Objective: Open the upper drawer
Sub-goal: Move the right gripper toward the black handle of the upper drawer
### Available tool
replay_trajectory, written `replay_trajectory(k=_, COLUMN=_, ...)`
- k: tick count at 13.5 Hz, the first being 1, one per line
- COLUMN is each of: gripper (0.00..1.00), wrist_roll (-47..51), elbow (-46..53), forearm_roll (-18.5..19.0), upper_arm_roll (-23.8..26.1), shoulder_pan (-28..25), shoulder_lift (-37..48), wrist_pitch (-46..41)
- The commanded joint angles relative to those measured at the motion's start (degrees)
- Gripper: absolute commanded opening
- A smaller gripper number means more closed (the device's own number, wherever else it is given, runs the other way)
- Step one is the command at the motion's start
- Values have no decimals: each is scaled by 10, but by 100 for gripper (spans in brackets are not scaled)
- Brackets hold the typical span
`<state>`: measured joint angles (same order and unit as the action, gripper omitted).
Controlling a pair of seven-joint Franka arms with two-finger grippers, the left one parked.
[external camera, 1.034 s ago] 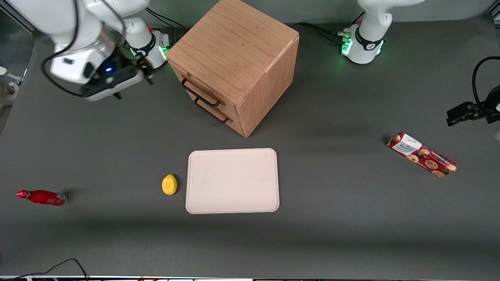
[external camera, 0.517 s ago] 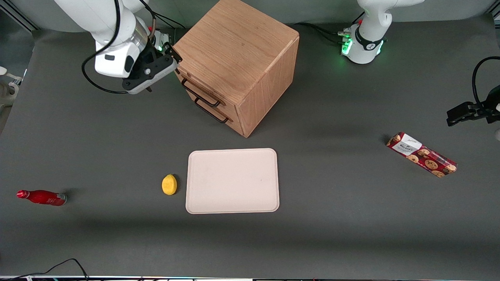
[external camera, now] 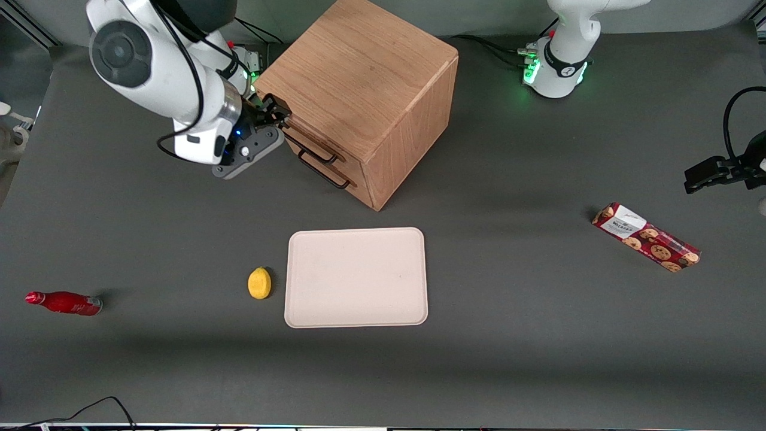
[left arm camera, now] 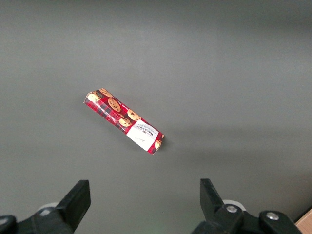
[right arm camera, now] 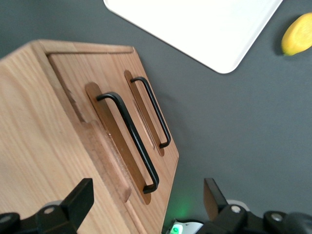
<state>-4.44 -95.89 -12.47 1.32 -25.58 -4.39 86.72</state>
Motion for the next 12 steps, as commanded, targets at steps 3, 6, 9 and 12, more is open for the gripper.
replay_trajectory(k=3, gripper=100, wrist_roll=-69, elbow=-25, forearm_roll=-15, upper_arm_roll=-5, shoulder_pan=1, shoulder_lift=-22, wrist_pitch=-2)
replay_trajectory(k=6, gripper=100, wrist_roll=-125, elbow=-28, forearm_roll=-16, upper_arm_roll=-5, shoulder_pan=2, shoulder_lift=-31, wrist_pitch=4)
replay_trajectory(k=9, gripper=100, wrist_roll=-154, elbow=-62, forearm_roll=-48, upper_arm_roll=-4, shoulder_pan=1, shoulder_lift=-35, wrist_pitch=22)
replay_trajectory(k=12, gripper=100, wrist_roll=-162, elbow=-91, forearm_roll=-56, upper_arm_roll=1, shoulder_pan=0, shoulder_lift=-38, wrist_pitch=56)
